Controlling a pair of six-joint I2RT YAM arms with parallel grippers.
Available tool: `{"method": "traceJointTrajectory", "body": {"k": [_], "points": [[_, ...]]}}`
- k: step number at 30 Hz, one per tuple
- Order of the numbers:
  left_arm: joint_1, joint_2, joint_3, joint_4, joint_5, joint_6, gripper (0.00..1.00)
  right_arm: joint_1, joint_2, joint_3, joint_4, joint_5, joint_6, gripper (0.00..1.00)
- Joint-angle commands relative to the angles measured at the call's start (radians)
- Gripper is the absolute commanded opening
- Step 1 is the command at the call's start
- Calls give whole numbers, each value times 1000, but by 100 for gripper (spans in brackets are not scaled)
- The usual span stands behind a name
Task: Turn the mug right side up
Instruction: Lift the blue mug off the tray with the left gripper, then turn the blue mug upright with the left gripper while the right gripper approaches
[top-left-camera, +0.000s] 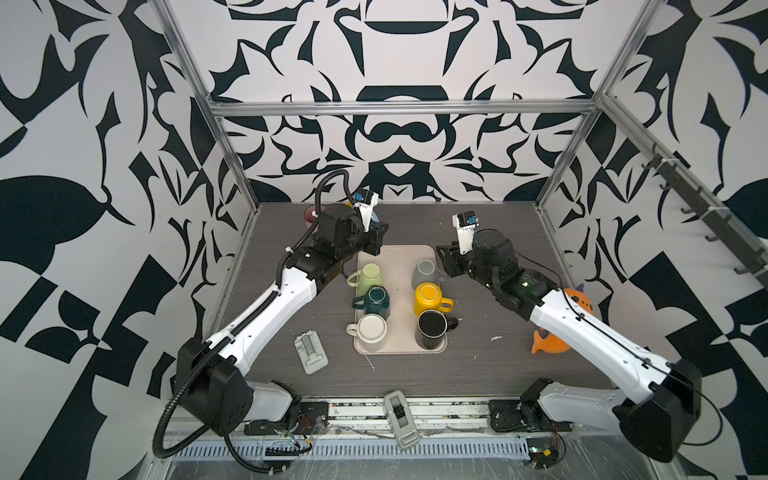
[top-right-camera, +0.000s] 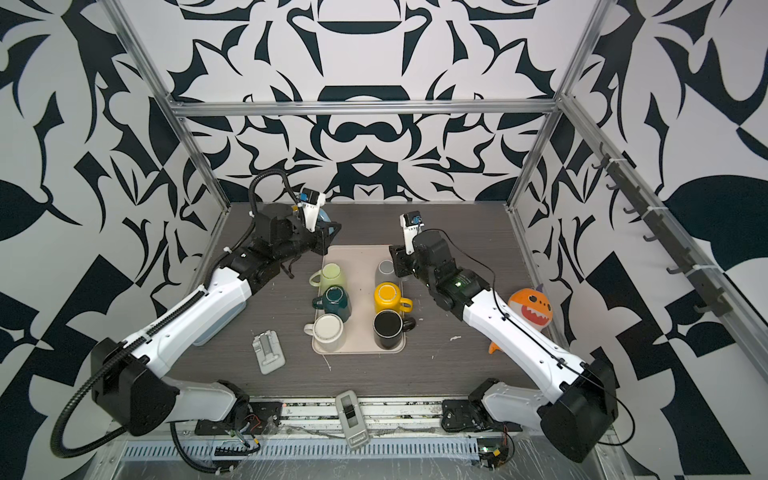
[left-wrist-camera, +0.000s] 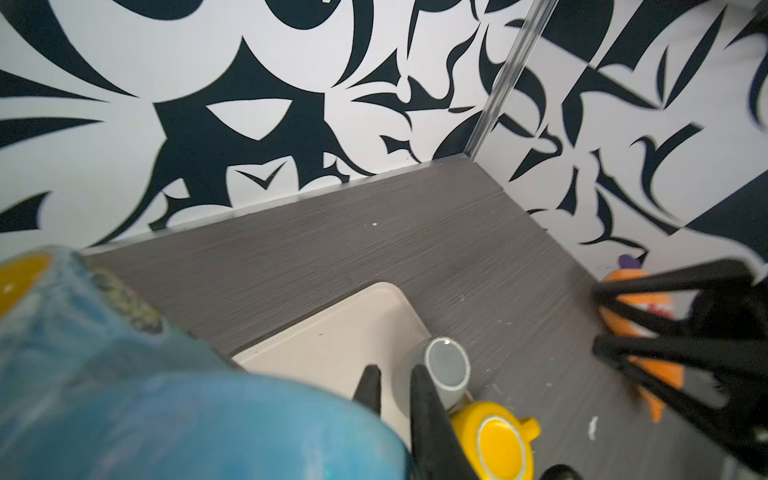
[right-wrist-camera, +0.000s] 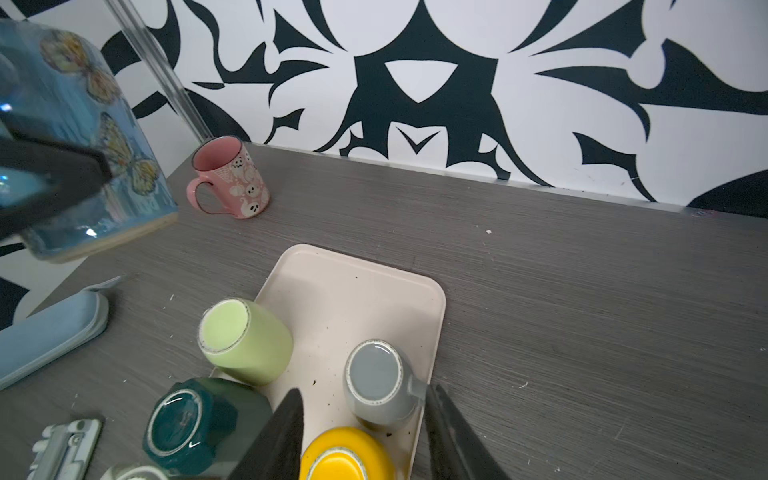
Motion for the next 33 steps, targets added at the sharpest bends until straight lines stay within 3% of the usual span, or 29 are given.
{"method": "traceJointTrajectory", "body": {"k": [1, 10, 21, 33], "points": [[-32, -61, -41, 146, -128, 248, 0, -13, 13, 110, -39, -107, -33, 49], [-116, -94, -109, 197, -131, 547, 0, -27, 122, 301, -133, -337, -56, 55], [-116, -89, -81, 133, 88, 610, 0, -26, 171, 315, -102, -476, 3, 61], [-116, -21, -32, 82, 159, 608, 0, -27, 208, 312, -17, -595, 101, 67]]}}
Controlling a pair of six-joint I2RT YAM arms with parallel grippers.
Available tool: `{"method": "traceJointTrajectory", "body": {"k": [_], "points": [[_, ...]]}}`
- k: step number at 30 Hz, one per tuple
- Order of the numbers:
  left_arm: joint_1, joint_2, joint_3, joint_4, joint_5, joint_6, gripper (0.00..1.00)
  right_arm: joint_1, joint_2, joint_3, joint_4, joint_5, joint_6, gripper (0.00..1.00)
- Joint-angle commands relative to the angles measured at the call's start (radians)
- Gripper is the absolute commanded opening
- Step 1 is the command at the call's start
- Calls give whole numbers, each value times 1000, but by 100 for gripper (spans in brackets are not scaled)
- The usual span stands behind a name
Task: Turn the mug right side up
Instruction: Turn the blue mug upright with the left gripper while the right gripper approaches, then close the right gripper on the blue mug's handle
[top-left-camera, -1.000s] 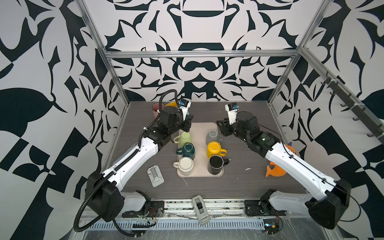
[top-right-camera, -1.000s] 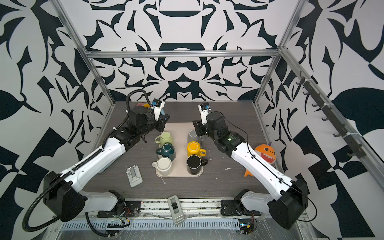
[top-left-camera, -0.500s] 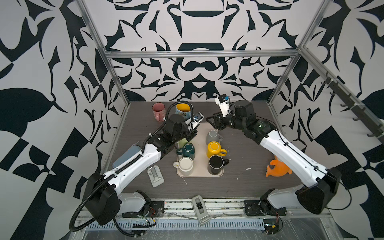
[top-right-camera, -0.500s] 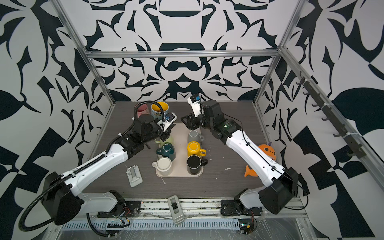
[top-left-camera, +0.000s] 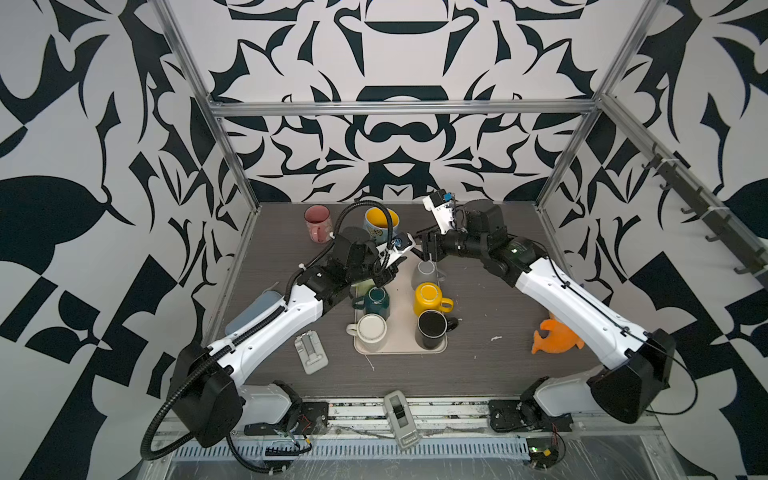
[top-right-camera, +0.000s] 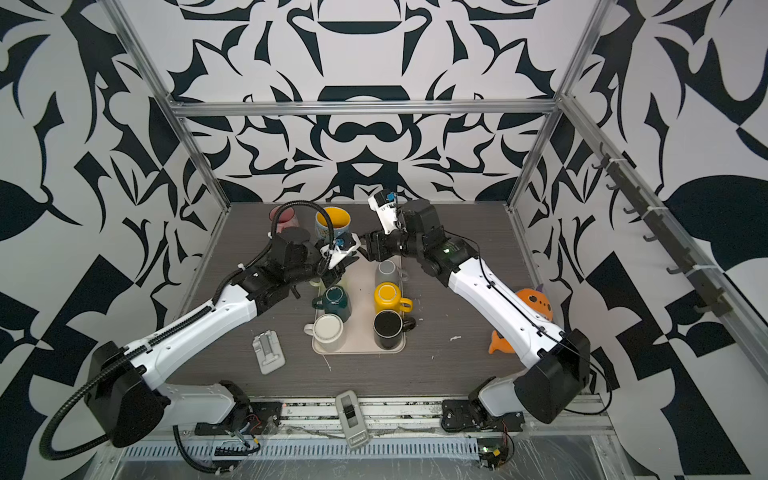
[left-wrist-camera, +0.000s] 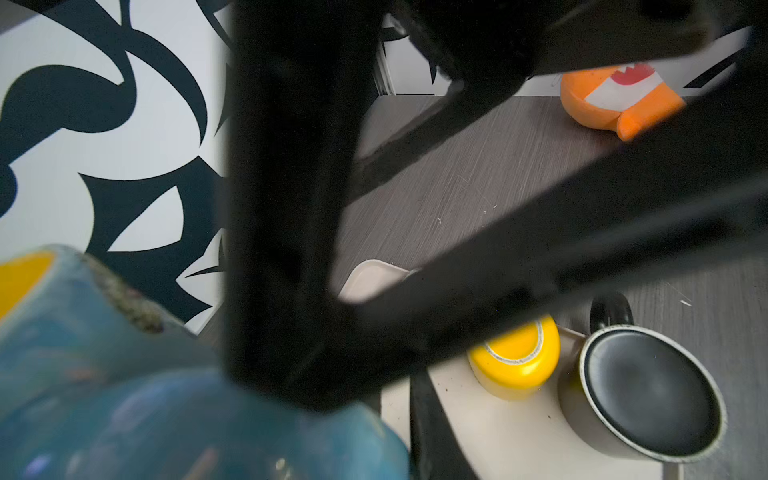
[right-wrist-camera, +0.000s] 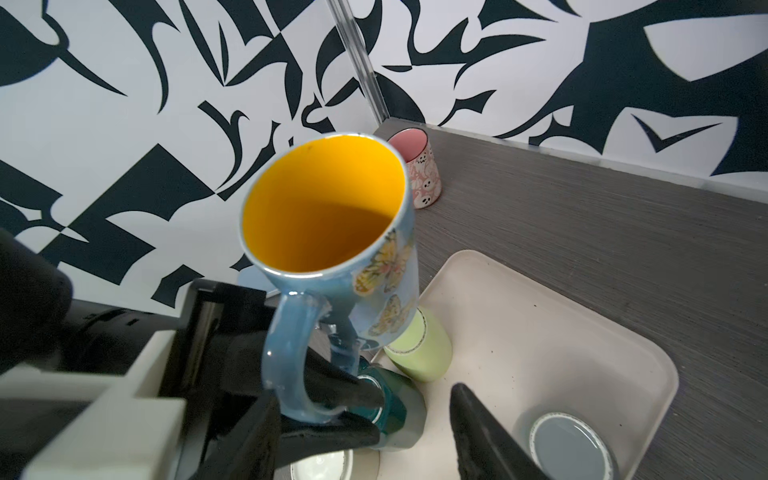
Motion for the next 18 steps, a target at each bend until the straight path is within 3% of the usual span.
{"method": "traceJointTrajectory", "body": {"k": [1, 11, 18], "points": [[0, 7, 75, 77, 39, 34, 0, -6, 5, 18, 75, -69, 49, 67], [0, 51, 103, 87, 65, 19, 0, -6, 31, 5, 87, -100, 92, 67], [0, 52, 95, 111, 106, -8, 0, -5, 55, -28, 203, -216, 169, 67]]}}
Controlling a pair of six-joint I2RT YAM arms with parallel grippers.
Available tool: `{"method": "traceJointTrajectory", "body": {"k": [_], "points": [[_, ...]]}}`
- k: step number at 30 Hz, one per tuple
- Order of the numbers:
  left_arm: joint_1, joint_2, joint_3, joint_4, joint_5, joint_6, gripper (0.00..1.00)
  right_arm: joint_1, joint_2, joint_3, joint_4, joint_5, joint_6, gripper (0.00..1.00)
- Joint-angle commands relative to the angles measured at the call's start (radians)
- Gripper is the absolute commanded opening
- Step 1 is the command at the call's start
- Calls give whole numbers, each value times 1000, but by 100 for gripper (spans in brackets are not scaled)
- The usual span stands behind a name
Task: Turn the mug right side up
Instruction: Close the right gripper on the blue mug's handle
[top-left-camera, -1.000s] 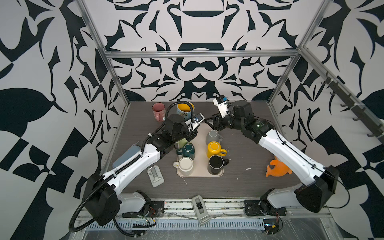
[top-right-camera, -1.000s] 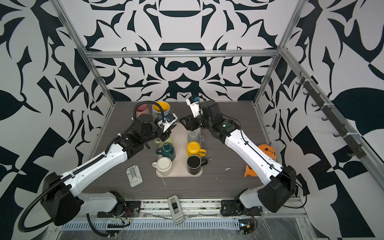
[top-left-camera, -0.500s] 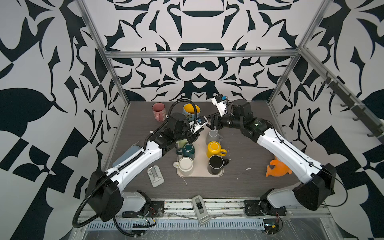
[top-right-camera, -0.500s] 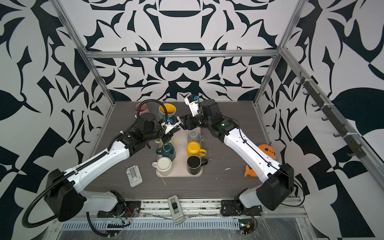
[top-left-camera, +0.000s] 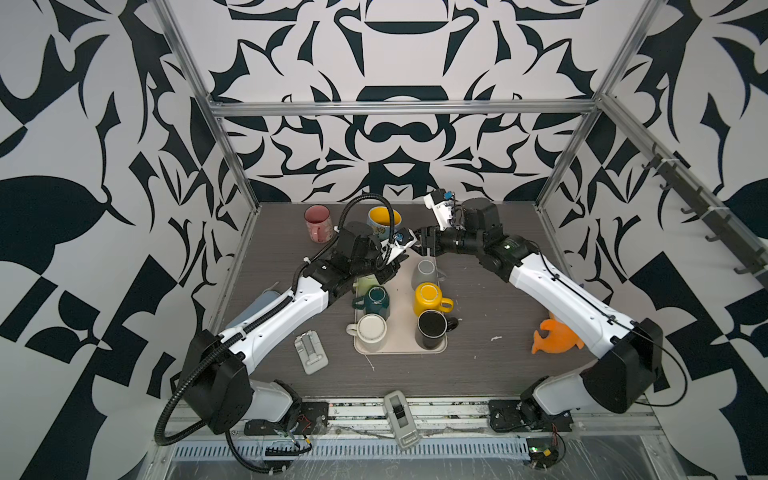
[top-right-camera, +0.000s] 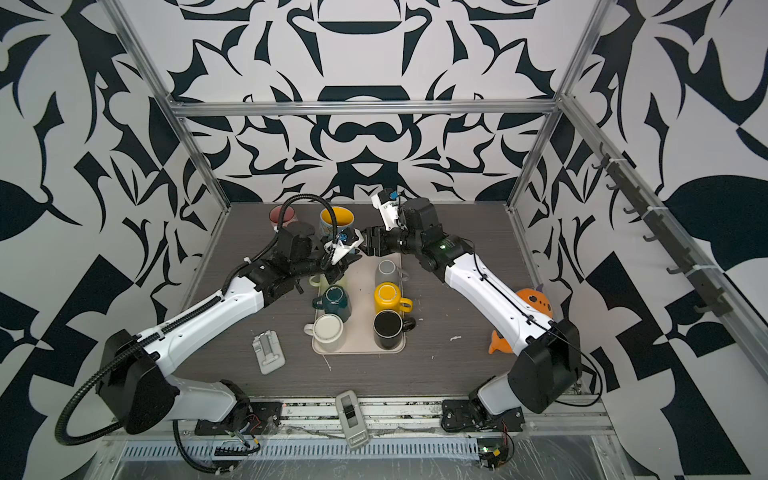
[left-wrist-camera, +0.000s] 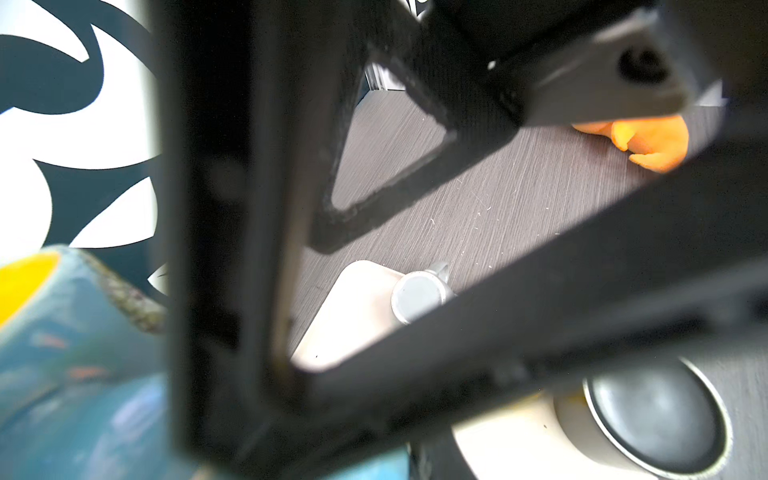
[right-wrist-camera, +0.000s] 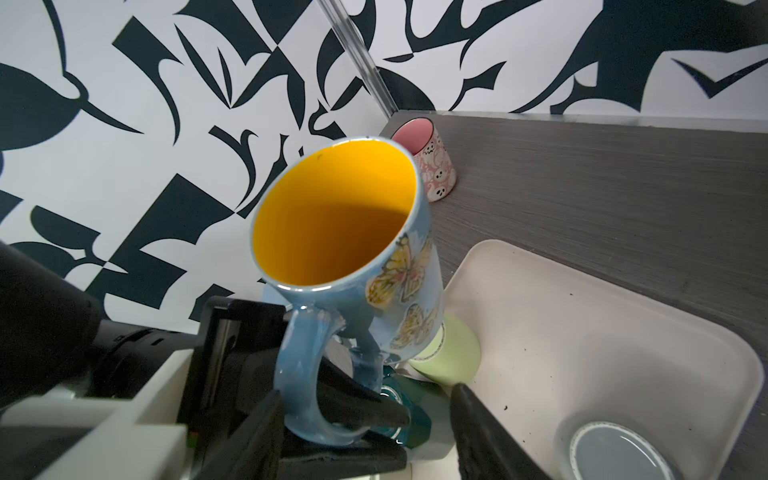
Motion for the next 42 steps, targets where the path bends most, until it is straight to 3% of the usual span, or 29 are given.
{"method": "traceJointTrajectory", "body": {"k": [1, 8, 14, 28, 36, 42], "points": [[-12, -10, 55, 126, 68, 15, 0, 27, 10, -4, 122, -128, 44, 66], [-12, -18, 57, 145, 113, -8, 0, 26, 42, -2, 144, -174, 88, 65], [-12, -12, 63, 136, 112, 0, 0, 27, 60, 12, 88, -119, 85, 60], [-14, -23, 62, 119, -9, 68, 0, 26, 153, 88, -105, 31, 82, 17], [-14, -50, 37, 172, -66, 102, 0, 28, 203, 124, -171, 39, 79, 11], [-18, -50, 45, 181, -125, 148, 0, 28, 231, 155, -220, 41, 65, 14]]}}
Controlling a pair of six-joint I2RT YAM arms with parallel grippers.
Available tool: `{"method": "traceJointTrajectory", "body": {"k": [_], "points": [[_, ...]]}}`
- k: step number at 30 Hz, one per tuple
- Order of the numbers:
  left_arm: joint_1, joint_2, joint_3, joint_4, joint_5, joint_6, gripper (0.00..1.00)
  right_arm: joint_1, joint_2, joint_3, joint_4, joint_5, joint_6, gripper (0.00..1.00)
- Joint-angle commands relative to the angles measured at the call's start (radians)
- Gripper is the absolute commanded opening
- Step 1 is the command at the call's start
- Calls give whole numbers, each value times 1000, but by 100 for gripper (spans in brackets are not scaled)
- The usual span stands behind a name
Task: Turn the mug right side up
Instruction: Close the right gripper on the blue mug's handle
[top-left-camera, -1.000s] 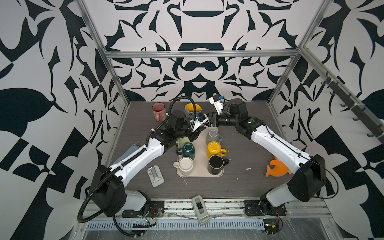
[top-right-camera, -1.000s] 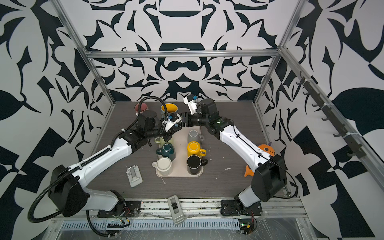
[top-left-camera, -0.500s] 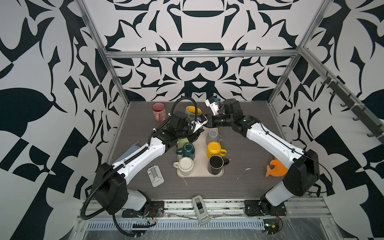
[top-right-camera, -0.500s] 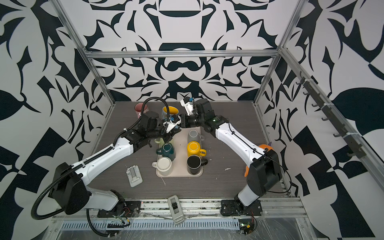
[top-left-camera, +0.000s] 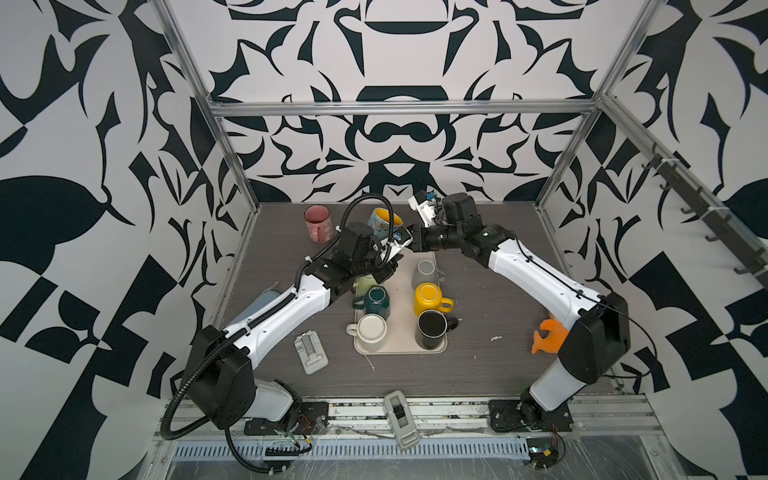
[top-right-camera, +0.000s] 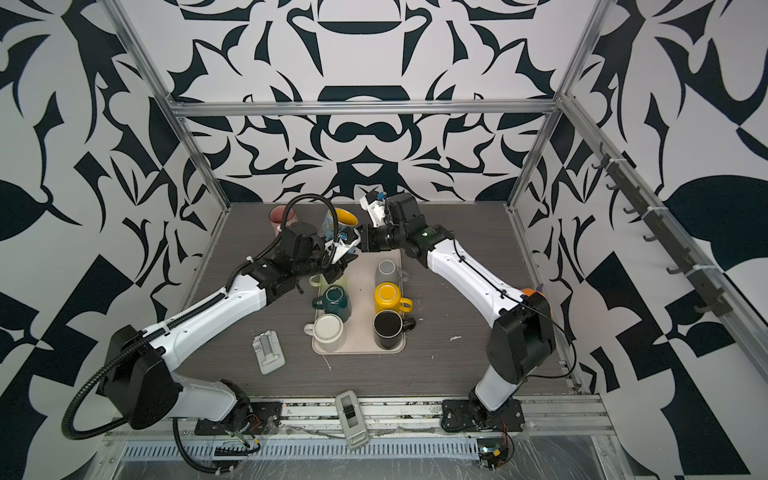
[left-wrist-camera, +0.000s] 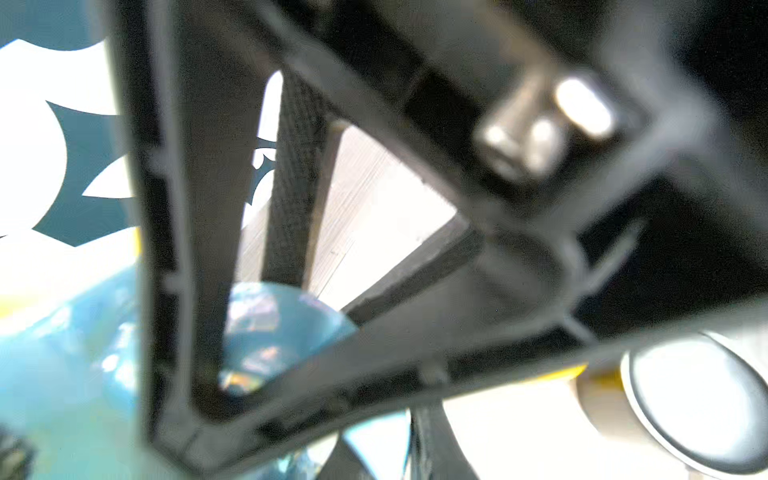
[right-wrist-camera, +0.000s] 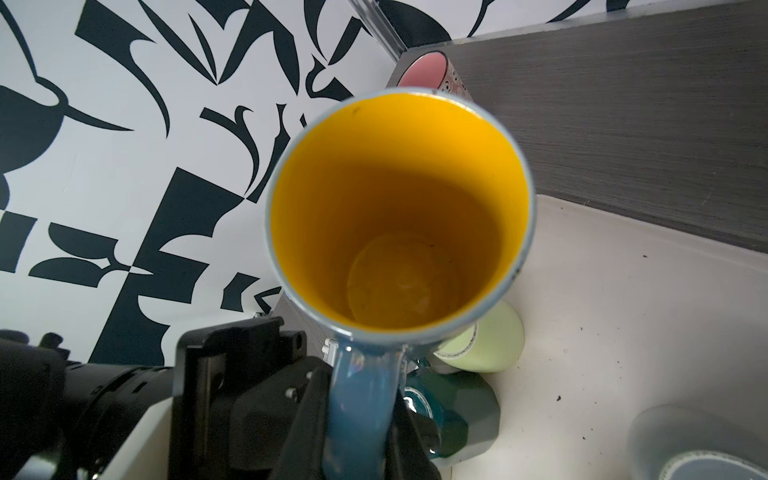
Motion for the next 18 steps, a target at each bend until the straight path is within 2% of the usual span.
{"method": "traceJointTrajectory", "body": {"k": [1, 10, 18], "points": [[-27, -73, 46, 208, -31, 143, 0, 16, 50, 15, -123, 102, -17, 15], [-39, -68, 41, 225, -36, 159, 0, 15, 94, 34, -125, 97, -11, 23], [-52, -77, 17, 275, -31, 142, 0, 16, 115, 4, -35, 52, 35, 24]]}}
